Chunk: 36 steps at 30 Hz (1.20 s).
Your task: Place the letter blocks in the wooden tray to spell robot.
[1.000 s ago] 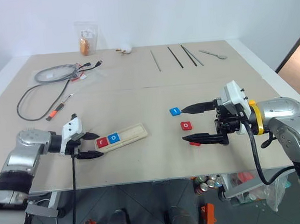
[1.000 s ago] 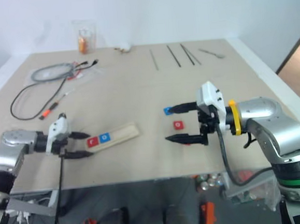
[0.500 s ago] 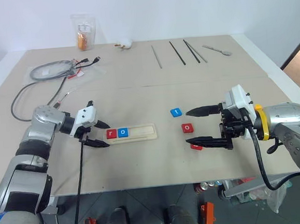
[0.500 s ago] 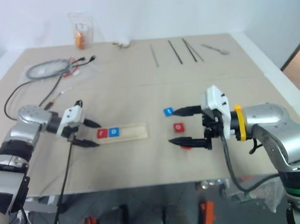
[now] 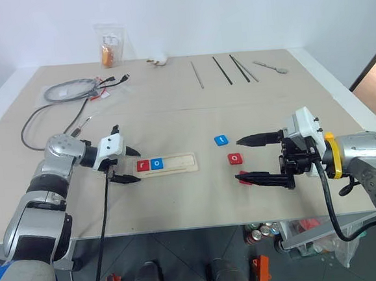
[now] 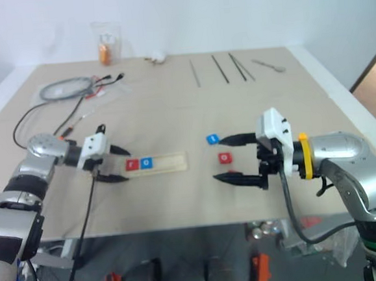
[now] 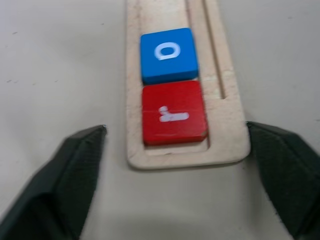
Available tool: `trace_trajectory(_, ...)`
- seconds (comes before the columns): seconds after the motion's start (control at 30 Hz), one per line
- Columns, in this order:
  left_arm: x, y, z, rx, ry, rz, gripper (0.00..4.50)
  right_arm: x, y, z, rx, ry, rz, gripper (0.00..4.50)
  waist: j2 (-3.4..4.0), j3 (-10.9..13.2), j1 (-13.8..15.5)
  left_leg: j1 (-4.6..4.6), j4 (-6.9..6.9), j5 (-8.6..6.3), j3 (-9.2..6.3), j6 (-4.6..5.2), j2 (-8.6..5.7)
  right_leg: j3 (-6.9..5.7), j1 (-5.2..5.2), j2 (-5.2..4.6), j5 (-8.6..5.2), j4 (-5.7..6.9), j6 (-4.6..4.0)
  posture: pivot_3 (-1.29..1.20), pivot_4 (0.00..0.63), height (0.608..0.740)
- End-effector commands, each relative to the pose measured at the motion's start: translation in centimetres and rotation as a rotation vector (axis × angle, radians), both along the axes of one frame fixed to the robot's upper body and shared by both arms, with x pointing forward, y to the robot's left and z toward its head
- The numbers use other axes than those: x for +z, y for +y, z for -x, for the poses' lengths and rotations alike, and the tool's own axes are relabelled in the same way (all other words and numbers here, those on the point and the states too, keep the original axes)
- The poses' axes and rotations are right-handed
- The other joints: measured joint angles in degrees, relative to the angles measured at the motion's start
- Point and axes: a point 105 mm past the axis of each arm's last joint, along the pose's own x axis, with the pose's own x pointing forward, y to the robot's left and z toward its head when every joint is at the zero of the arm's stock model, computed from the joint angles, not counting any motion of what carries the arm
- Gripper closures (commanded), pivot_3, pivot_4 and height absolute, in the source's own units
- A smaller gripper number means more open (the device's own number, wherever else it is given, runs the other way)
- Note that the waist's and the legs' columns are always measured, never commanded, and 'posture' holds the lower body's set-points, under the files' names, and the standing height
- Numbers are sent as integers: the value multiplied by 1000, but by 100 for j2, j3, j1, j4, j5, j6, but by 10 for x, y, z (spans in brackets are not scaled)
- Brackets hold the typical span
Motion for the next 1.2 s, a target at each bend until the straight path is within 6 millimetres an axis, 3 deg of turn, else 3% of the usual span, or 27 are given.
trace_trajectory(0.03, -10, 0, 2, 0, 23, -31, 15, 12, 1, 3, 20, -52, 12, 0, 0, 0, 0, 9, 0, 0, 0, 0, 0, 0, 9, 0, -1, -2, 1, 0, 150, 740)
trace_trajectory(0.3, 15, 3, 6, -55, -4, 64, 15, 13, 3, 0, 38, -49, 8, 0, -1, 1, 0, 13, -1, 0, 3, 0, 1, 2, 13, 0, -7, -4, 4, 0, 150, 740)
trace_trajectory(0.5, 27, 18, 10, -55, -44, 33, 15, 16, 1, -4, 42, -51, 12, 0, -8, 6, -4, -5, -12, 0, 2, 0, 4, 2, -11, 7, -11, -3, 5, 0, 150, 740)
trace_trajectory(0.73, 48, 22, 9, -48, -116, 77, 15, 18, 3, -6, 63, -50, 9, 0, -8, 6, -1, -24, -14, 0, 1, 0, 4, 3, -25, 8, -10, -2, 16, 0, 150, 740)
trace_trajectory(0.8, 61, 20, 11, -59, -143, 114, 15, 17, 4, -6, 65, -49, 11, 0, -11, 8, -1, -27, -14, 0, 2, 0, 4, 3, -29, 7, -12, -2, 14, 0, 150, 740)
trace_trajectory(0.9, 80, 12, 28, -110, -137, 192, 15, 15, 1, -9, 51, -47, 20, 0, -11, 9, -7, -32, -14, 0, 2, 0, 6, 4, -35, 7, -4, 0, 20, 0, 150, 740)
trace_trajectory(1.0, 98, 0, 56, -170, -22, 313, 15, 2, -11, -17, -8, -39, 69, 0, -11, 9, -37, -31, -19, -1, 4, -1, 11, 7, -36, 7, -2, 4, 22, 0, 150, 740)
trace_trajectory(1.2, 89, -14, 101, -242, 124, 337, 15, -30, -37, -27, -89, 13, 177, 0, -8, 10, -44, -21, -19, -1, 5, -1, 9, 5, -34, 8, -33, 13, 5, 0, 150, 740)
